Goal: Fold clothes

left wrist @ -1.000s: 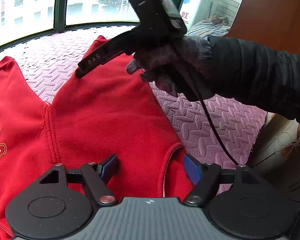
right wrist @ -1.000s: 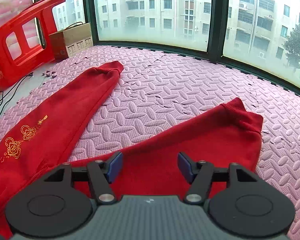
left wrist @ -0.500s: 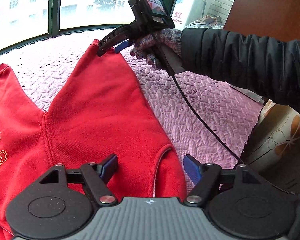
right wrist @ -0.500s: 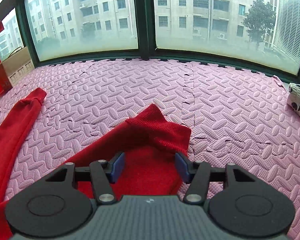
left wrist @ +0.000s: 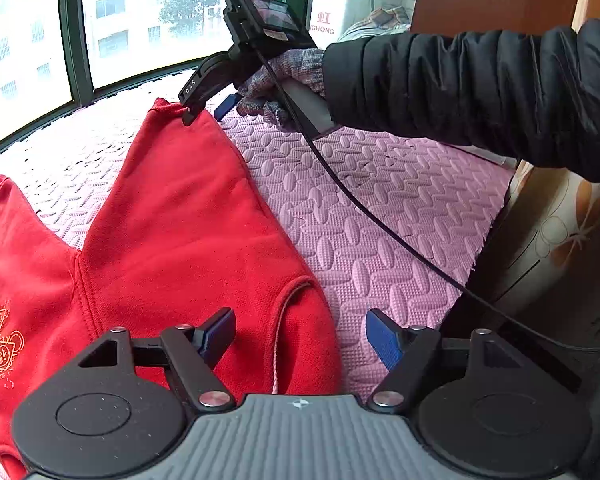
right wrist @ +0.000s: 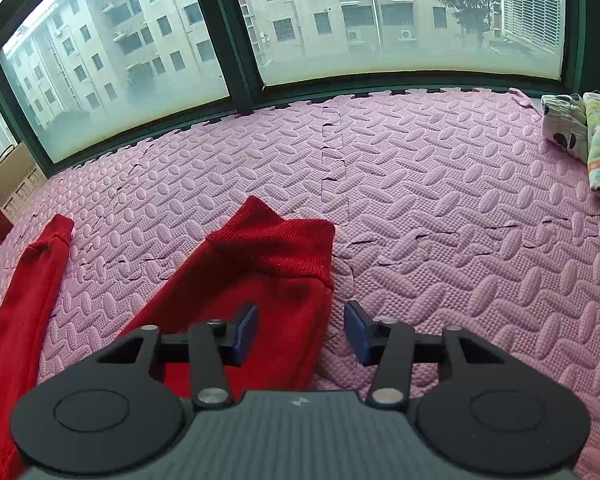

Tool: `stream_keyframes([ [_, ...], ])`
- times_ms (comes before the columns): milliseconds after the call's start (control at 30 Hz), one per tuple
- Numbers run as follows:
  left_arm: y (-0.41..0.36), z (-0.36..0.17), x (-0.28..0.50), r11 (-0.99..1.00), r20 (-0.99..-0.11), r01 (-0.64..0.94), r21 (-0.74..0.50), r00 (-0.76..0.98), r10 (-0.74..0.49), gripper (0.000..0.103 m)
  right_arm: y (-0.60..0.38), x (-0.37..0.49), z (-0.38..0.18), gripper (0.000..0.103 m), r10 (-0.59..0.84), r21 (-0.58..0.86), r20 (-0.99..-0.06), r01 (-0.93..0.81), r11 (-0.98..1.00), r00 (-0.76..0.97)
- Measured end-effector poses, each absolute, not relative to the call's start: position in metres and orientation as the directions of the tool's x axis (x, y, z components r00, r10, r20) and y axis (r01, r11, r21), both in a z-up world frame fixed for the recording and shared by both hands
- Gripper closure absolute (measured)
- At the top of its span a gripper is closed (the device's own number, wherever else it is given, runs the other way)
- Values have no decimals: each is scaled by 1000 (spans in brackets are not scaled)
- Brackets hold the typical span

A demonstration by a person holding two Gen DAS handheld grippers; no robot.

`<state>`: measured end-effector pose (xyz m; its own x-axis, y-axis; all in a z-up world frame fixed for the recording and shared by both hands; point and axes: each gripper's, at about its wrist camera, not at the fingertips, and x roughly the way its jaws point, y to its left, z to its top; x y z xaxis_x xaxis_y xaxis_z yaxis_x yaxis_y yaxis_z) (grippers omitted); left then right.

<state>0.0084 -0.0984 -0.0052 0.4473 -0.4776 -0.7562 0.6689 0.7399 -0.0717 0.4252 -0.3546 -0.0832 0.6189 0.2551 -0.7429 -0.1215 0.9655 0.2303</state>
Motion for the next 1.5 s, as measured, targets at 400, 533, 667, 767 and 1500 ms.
stream_keyframes([
  [400,-103,-9,2,743,-780,668,29,480,-401,88,-351,425,-83,66,249,256,-737,-81,963,628],
  [533,-90,2,3,770,-750,638,-17,501,-431,89,-351,425,-83,74,240,263,-741,-58,963,627],
  [667,-79,14,3,787,-711,613,-67,524,-469,89,-354,426,-81,86,232,287,-748,-12,958,621],
  [767,-68,17,5,801,-686,587,-121,534,-494,89,-352,426,-76,93,208,279,-746,14,960,633],
  [1500,80,34,-13,838,-500,220,-499,717,-486,94,-129,426,17,95,275,187,-663,-202,961,696],
])
